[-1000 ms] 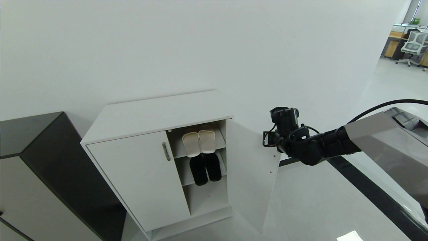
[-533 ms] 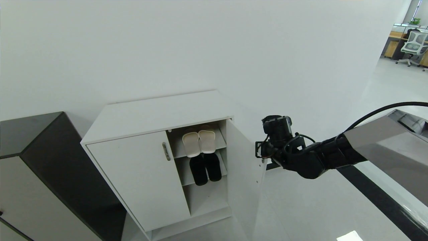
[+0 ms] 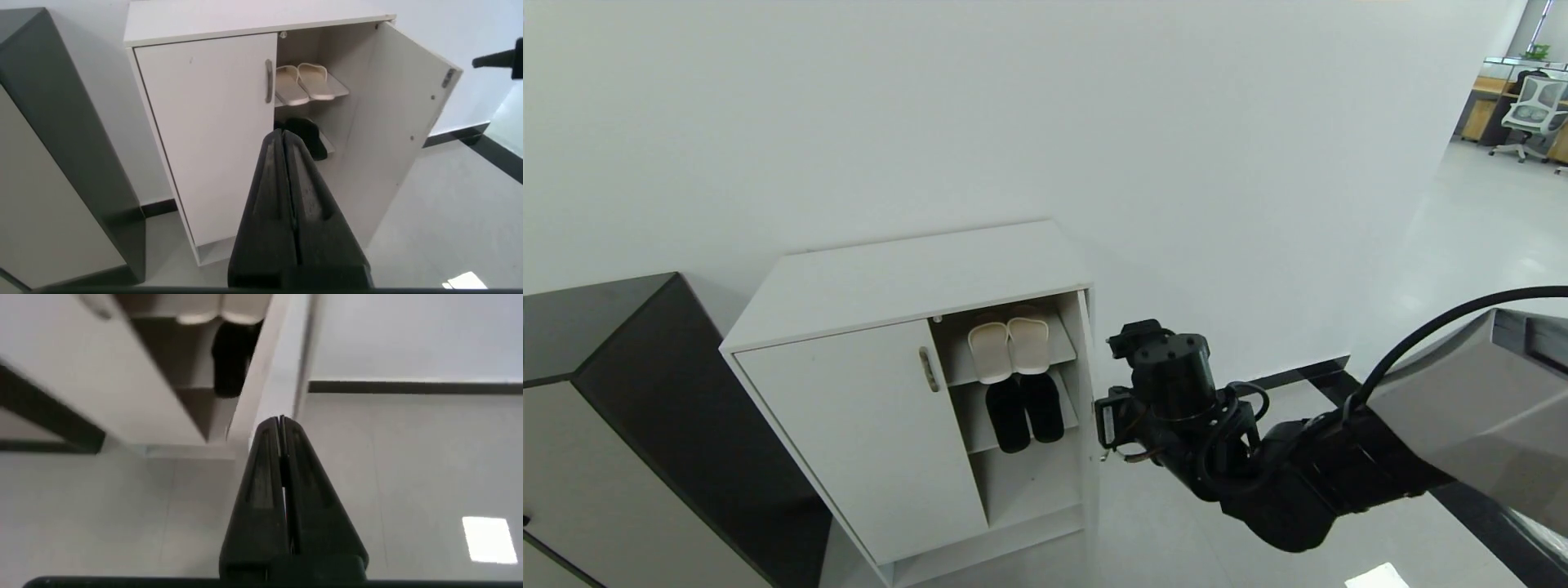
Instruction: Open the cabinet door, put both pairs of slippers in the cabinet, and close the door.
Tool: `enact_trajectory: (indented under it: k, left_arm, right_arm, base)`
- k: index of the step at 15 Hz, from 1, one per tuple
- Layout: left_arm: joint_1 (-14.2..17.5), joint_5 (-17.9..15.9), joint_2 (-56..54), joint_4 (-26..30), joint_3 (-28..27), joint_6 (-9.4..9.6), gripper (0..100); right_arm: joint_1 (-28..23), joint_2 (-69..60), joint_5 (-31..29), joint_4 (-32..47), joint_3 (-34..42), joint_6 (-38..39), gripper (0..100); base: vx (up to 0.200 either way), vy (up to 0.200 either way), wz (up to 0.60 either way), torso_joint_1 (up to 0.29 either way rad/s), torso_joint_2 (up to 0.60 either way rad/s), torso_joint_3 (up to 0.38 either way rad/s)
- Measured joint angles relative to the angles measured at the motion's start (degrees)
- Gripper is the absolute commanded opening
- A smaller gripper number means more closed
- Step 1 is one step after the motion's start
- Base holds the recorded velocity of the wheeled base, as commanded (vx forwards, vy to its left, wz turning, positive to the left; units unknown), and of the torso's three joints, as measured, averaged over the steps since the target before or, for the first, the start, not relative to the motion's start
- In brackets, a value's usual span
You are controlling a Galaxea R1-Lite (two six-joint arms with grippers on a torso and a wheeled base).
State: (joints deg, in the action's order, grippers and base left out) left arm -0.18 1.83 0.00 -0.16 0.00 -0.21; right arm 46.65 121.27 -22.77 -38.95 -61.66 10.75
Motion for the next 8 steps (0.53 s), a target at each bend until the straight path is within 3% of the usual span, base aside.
enact_trajectory:
  k: [6, 8]
  left_arm:
    - [0.0, -0.1, 0.0, 0.0, 0.0, -0.01, 0]
    - [0.0, -0.1, 0.0, 0.0, 0.0, 0.0, 0]
  right_arm:
    - [2.6, -2.3, -0.2, -4.2, 3.6, -4.4, 0]
    - [2.4, -2.6, -0.1, -4.2, 3.8, -4.5, 0]
  base:
    - [0.0, 0.0, 0.0, 0.0, 0.0, 0.0]
    - [0.0, 0.0, 0.6, 0.0, 0.0, 0.005]
